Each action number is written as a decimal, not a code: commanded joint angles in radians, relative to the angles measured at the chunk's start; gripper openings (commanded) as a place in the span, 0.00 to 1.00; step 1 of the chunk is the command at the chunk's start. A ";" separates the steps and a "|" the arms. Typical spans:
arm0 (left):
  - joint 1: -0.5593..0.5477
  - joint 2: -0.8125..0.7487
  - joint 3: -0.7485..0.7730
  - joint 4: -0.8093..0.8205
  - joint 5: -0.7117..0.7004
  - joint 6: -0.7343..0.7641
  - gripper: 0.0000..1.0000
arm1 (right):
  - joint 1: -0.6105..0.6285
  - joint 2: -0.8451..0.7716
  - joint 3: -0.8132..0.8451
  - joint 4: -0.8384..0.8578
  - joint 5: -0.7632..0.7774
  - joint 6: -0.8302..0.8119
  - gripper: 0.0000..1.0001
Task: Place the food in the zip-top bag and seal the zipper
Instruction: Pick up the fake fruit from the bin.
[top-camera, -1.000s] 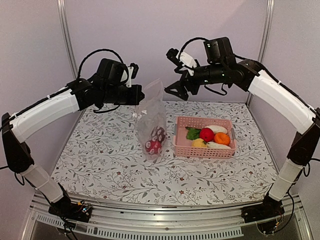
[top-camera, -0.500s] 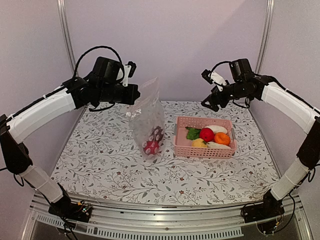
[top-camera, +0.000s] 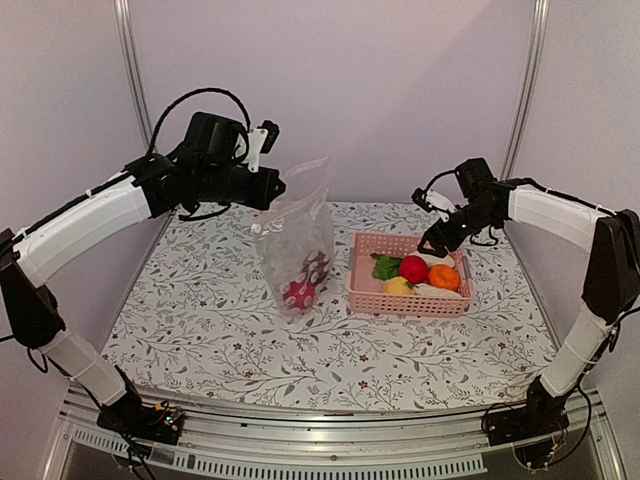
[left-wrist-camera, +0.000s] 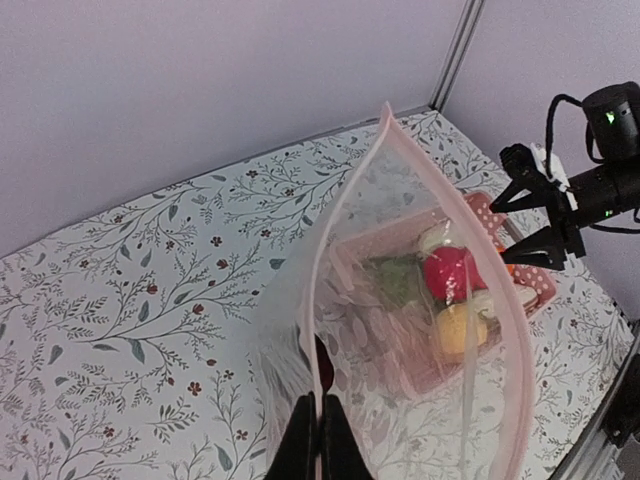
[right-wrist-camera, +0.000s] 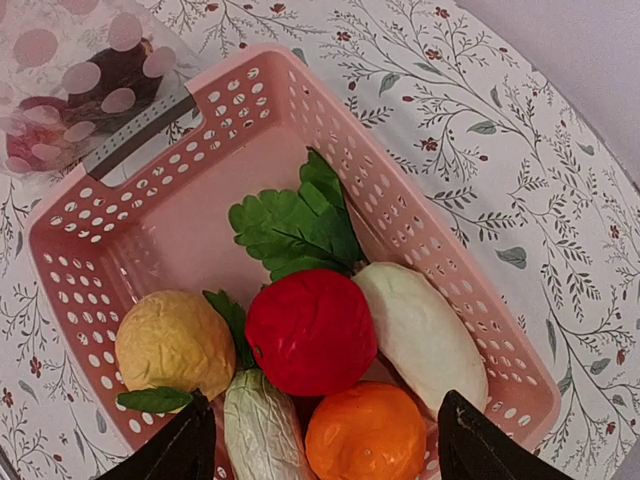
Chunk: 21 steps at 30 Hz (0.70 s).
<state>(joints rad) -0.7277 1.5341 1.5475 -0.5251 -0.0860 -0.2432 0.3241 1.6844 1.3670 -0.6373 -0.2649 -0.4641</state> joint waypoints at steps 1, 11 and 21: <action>0.011 0.000 0.006 0.046 0.044 0.036 0.00 | -0.008 0.054 -0.003 -0.031 0.012 -0.019 0.75; 0.014 -0.009 -0.029 0.069 0.061 0.035 0.00 | -0.009 0.170 0.056 -0.058 -0.002 -0.030 0.80; 0.020 -0.022 -0.055 0.080 0.065 0.038 0.00 | -0.010 0.256 0.093 -0.058 -0.034 -0.023 0.82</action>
<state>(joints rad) -0.7223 1.5337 1.5059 -0.4610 -0.0330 -0.2195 0.3195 1.9041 1.4288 -0.6868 -0.2707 -0.4896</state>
